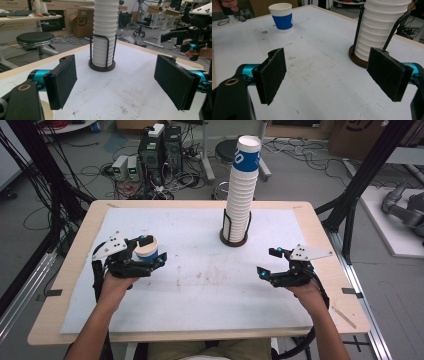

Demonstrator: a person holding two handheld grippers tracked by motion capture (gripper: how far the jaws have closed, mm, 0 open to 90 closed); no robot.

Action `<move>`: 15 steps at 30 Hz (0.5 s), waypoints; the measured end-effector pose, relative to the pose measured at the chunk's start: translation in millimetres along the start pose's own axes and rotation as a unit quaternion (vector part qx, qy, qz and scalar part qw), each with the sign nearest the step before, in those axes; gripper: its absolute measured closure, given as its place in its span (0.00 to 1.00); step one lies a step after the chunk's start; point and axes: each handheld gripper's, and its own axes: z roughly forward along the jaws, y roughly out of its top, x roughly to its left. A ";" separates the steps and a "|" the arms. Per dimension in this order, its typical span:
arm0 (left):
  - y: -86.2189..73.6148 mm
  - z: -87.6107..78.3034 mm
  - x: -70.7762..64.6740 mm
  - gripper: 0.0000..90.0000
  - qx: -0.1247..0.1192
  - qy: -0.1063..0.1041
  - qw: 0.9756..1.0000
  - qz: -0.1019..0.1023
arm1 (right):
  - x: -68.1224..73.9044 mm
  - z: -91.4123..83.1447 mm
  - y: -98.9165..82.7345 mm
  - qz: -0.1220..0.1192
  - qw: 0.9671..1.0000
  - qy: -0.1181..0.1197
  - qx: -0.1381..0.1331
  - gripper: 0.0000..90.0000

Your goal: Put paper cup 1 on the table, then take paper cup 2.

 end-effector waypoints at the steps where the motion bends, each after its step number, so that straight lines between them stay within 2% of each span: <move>1: 1.0 1.2 -1.8 0.20 -0.001 -0.002 1.000 0.000 | 0.4 -0.1 0.1 0.001 1.000 0.001 -0.001 0.18; 5: 3.6 7.8 -6.1 0.20 -0.001 -0.009 1.000 0.002 | -0.8 0.3 0.6 0.002 1.000 0.002 -0.002 0.18; 10: 5.5 29.3 -7.3 0.20 0.000 -0.023 1.000 -0.002 | -4.1 -0.2 3.5 0.004 1.000 -0.001 -0.008 0.18; 15: 23.5 55.3 -9.9 0.20 0.005 -0.042 0.999 0.011 | -6.3 -0.4 3.7 0.007 1.000 -0.003 -0.012 0.18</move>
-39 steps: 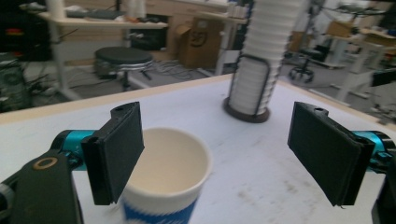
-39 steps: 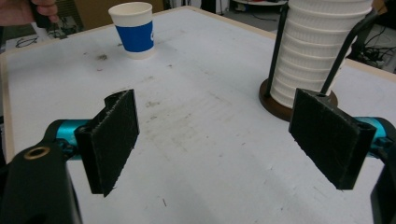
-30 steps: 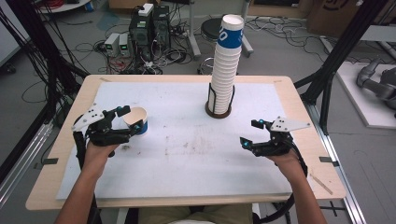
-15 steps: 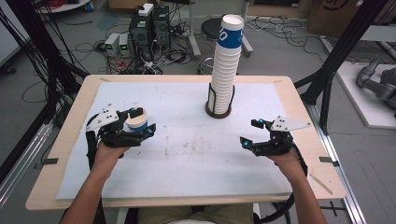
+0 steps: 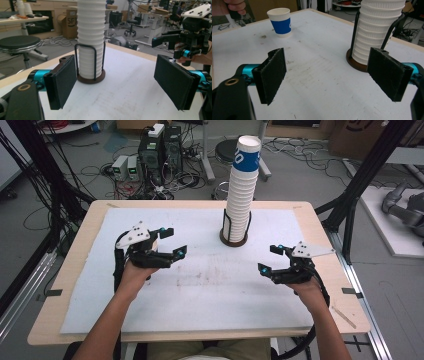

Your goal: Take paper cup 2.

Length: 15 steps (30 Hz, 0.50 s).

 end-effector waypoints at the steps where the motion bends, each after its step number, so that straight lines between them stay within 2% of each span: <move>1: 4.9 4.5 0.3 0.20 0.000 -0.004 1.000 0.003 | -0.2 -0.1 0.1 0.001 1.000 0.001 0.000 0.18; 4: 18.4 16.6 2.9 0.20 -0.004 -0.012 1.000 0.005 | -1.3 -0.3 -0.2 0.003 1.000 0.001 0.000 0.18; 8: 37.3 32.2 6.1 0.20 -0.010 -0.012 1.000 0.016 | -1.4 -0.4 -0.2 0.005 1.000 0.004 -0.002 0.18; 11: 48.6 44.6 9.5 0.20 -0.011 -0.018 1.000 0.014 | -1.7 -0.7 -0.1 0.004 1.000 0.005 -0.004 0.18; 15: 66.3 64.8 14.7 0.19 -0.008 -0.041 0.999 0.013 | -3.3 -1.0 -0.1 0.006 1.000 0.006 -0.006 0.18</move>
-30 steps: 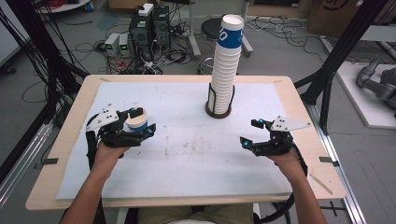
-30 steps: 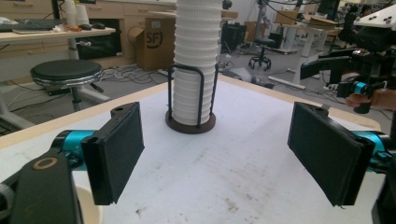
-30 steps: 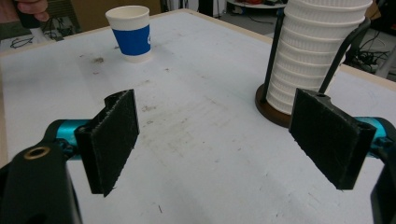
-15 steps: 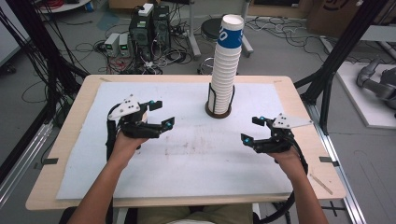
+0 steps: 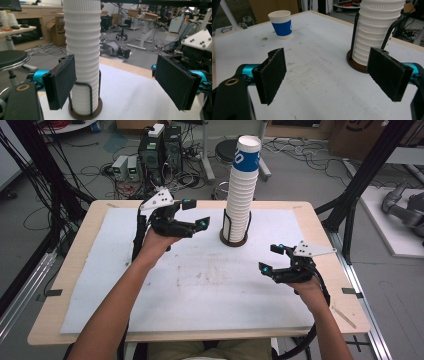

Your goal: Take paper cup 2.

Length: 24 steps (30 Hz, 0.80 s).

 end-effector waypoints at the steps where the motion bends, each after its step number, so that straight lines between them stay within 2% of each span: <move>1: 6.1 7.8 2.7 0.19 0.000 -0.002 1.000 0.004 | -0.2 0.0 -0.1 0.000 1.000 0.001 0.000 0.18; 3: 13.9 19.4 7.3 0.19 -0.003 0.002 1.000 0.008 | -0.3 -0.3 -0.1 0.001 1.000 0.001 0.000 0.18; 7: 25.5 46.6 19.3 0.19 -0.010 0.005 1.000 0.002 | 0.4 -0.8 0.3 0.002 1.000 0.002 0.000 0.18; 9: 27.7 59.8 24.6 0.19 -0.004 0.008 1.000 0.001 | 0.6 -1.3 0.3 0.003 1.000 0.005 -0.001 0.18; 11: 28.7 73.8 30.2 0.19 0.011 0.022 1.000 0.001 | 0.5 -1.8 0.3 0.001 1.000 0.003 -0.001 0.18; 13: 29.1 84.0 33.7 0.19 0.010 0.030 0.999 -0.001 | 0.4 -1.9 0.2 0.002 1.000 0.004 -0.001 0.18; 17: 30.1 99.6 40.2 0.19 0.006 0.038 0.999 -0.008 | -0.3 -1.1 0.0 0.002 1.000 0.005 0.000 0.18; 19: 31.9 107.8 43.9 0.19 0.004 0.037 0.999 -0.020 | 0.0 -1.1 -0.1 0.005 1.000 0.007 0.002 0.18; 24: 32.5 117.8 46.2 0.19 0.002 0.031 0.999 -0.020 | -0.7 -2.5 -0.6 0.005 1.000 0.007 0.000 0.18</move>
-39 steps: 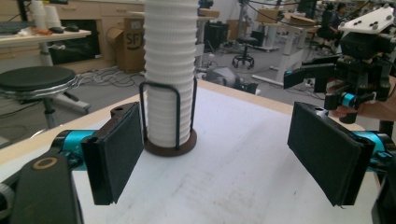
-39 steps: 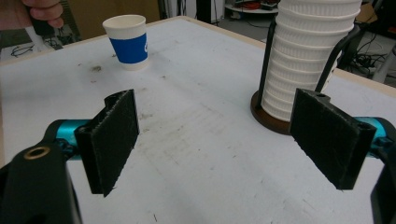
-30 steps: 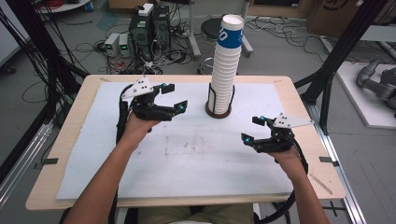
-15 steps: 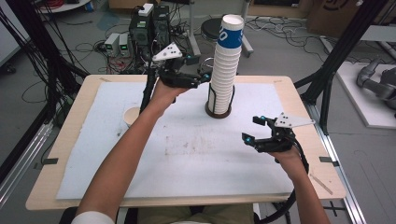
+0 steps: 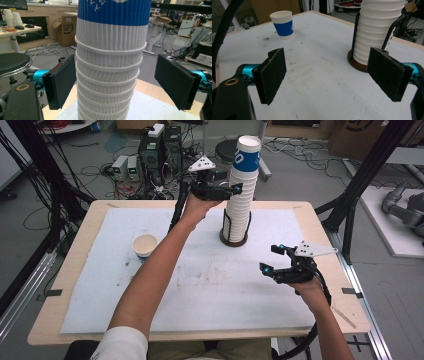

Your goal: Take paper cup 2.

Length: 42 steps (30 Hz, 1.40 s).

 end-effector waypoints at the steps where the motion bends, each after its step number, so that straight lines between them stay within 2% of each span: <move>1: -0.7 2.2 0.8 0.19 0.002 0.000 1.000 -0.001 | -0.1 -0.6 0.0 0.001 1.000 0.000 0.000 0.18; 16: 1.8 24.7 4.7 0.17 0.016 0.004 1.000 0.011 | 0.0 -2.1 0.1 0.002 1.000 0.005 -0.002 0.18; 22: 3.1 28.3 3.1 0.15 0.022 0.004 1.000 0.013 | -0.2 -3.0 0.1 0.003 1.000 0.004 -0.003 0.18; 29: 2.7 28.7 3.0 0.17 0.026 0.016 0.999 0.018 | -0.9 -3.9 5.3 0.007 1.000 0.005 -0.011 0.18; 32: 2.6 28.3 2.4 0.18 0.027 0.016 0.999 0.019 | -4.3 -5.7 17.9 0.005 1.000 0.002 -0.026 0.18; 37: 1.9 27.1 1.4 0.18 0.027 0.016 0.999 0.023 | -14.7 -0.2 50.4 0.005 1.000 0.009 -0.004 0.18; 39: 1.6 26.8 1.0 0.18 0.026 0.018 0.999 0.022 | -20.1 2.2 65.3 0.008 1.000 0.024 -0.005 0.18; 42: 1.7 26.8 0.9 0.18 0.026 0.018 0.999 0.023 | -27.6 5.2 86.3 -0.002 1.000 0.026 -0.005 0.18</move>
